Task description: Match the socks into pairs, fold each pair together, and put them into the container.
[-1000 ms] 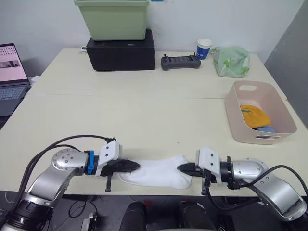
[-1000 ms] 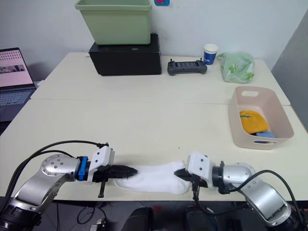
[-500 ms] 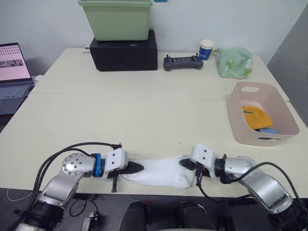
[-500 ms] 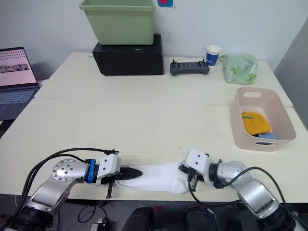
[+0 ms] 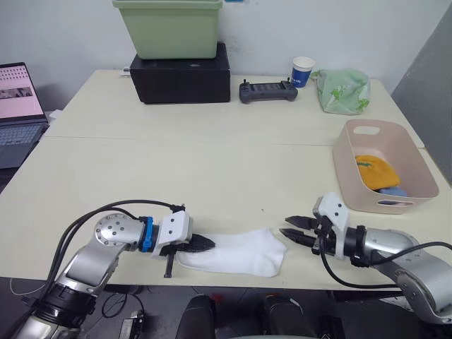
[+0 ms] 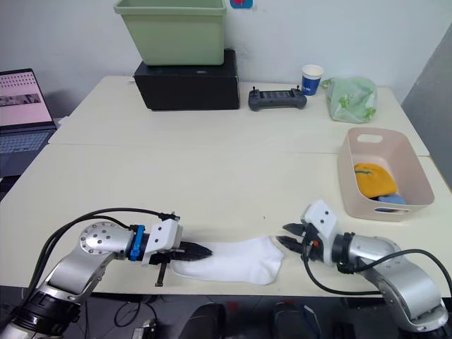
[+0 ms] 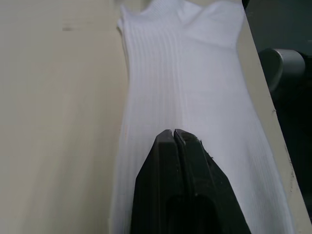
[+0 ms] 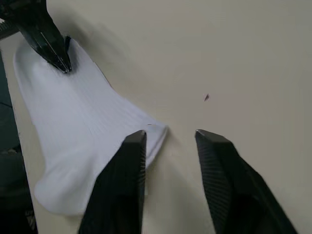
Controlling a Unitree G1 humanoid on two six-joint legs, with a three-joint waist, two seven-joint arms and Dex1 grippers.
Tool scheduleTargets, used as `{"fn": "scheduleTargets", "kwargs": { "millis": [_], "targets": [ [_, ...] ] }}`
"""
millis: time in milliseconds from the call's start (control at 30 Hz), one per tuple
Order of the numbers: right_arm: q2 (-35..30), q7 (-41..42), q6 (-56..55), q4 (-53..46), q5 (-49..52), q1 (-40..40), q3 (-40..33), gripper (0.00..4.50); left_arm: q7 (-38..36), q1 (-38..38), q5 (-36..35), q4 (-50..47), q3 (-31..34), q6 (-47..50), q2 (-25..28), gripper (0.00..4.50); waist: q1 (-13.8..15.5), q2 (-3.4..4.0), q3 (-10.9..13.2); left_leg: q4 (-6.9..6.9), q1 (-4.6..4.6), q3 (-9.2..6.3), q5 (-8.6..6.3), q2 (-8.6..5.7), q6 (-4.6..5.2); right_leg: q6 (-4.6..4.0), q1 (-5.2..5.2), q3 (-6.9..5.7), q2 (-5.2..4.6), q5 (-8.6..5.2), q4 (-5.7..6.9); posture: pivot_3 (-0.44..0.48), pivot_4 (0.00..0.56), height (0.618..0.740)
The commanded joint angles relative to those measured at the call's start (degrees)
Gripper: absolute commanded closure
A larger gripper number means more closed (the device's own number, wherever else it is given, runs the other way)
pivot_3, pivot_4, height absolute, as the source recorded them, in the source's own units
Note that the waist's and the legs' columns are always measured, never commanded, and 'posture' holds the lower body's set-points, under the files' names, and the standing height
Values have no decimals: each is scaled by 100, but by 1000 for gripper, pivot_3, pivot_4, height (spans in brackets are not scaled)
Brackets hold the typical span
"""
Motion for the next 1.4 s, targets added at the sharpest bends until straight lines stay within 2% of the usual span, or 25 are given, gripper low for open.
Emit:
{"fn": "scheduleTargets", "kwargs": {
  "millis": [33,167,333,467,800,1067,1200,1400],
  "targets": [
    [-75,-112,108,-299,47,118,97,1455,13,89,107,35,-60,-81,1,4500,-1,0,0,0,0,0,0,1,0,0,0,-1,1,0,0,0,150,735],
    [46,-402,261,-198,-99,187,412,51,4,149,200,118,-67,-217,47,4500,-5,2,0,1,2,-1,0,1,0,0,0,5,1,0,1,0,150,735],
    [115,-614,153,-63,-485,123,1086,51,58,167,195,105,-31,-199,47,4500,-14,0,-2,0,3,-2,0,1,0,0,0,8,1,0,-1,0,150,735],
    [-138,-524,-237,-195,-977,34,1610,967,113,204,153,38,5,-112,40,4500,-19,1,-4,0,6,-2,0,3,0,0,0,10,2,0,0,0,150,735],
    [260,-574,182,-253,-344,-106,995,4481,140,209,146,13,32,-174,52,4500,-17,1,-4,0,4,-3,0,3,0,-2,0,6,3,-2,0,0,150,735],
    [237,-447,446,-131,84,-355,467,4481,456,-228,-289,-297,163,480,-312,4500,1,-1,2,1,-1,-1,0,-1,0,-2,-1,5,3,-2,-1,0,150,735],
    [122,-222,734,-278,645,-522,96,4481,423,-299,-57,-139,-48,439,-372,4500,-2,-3,4,1,-5,0,0,-2,0,-2,-2,1,3,-2,-4,0,150,735],
    [121,-185,1420,-450,1519,-1050,17,4481,266,-265,133,160,-192,267,-353,4500,-12,-2,4,0,-3,-2,0,3,0,-3,-1,-3,9,-1,-3,0,150,735]
  ]
}}
